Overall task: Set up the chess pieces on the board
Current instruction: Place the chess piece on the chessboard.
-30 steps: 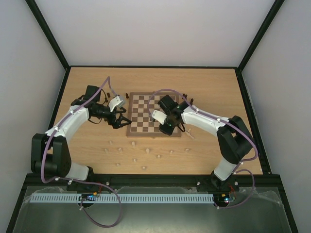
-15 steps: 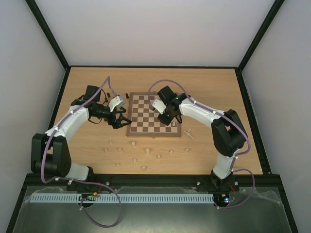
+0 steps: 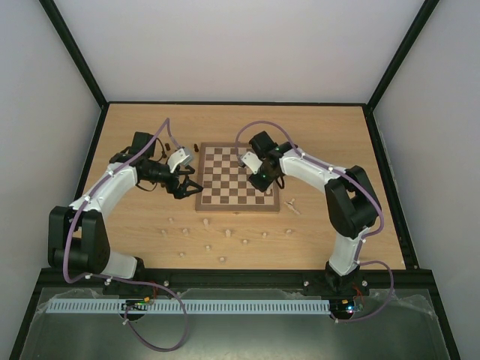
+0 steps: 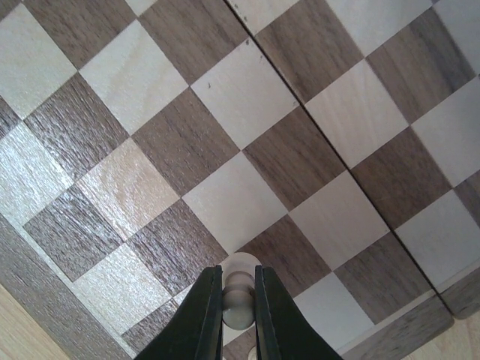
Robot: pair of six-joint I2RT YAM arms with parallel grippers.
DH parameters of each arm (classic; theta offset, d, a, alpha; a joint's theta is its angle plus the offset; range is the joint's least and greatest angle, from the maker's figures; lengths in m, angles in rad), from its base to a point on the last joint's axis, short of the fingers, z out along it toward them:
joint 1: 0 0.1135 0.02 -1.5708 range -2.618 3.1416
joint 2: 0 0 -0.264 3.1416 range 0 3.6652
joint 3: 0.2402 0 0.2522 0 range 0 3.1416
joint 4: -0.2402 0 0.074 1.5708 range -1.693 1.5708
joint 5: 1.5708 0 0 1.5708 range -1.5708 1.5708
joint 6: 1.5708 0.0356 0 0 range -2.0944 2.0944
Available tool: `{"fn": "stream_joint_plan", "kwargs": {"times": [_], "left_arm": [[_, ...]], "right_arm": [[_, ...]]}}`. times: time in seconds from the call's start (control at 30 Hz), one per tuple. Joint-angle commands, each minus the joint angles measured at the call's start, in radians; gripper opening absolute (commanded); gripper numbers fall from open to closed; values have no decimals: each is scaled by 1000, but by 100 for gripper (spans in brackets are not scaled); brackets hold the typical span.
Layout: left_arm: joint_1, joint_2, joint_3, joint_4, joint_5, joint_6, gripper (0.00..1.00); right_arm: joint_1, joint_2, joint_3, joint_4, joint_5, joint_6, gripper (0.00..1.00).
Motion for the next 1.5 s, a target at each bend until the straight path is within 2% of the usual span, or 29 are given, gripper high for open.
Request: {"fn": "stream_joint_plan", "kwargs": {"times": [0.0, 0.8, 0.97, 1.3, 1.47], "left_arm": [[5, -7, -4, -7, 22, 9, 99], [5, -6, -4, -5, 23, 6, 99], [5, -7, -2, -5, 22, 6, 99], [5, -7, -3, -4, 21, 5, 99], [5, -7, -4, -5, 20, 8, 99]], "right_arm": [[-7, -8, -37, -40, -8, 11, 8], [-7, -72, -132, -37, -29, 5, 10], [-7, -77, -132, -33, -35, 6, 16], [-7, -148, -107, -29, -82, -12, 36], [-7, -239, -121, -32, -85, -19, 59]]}}
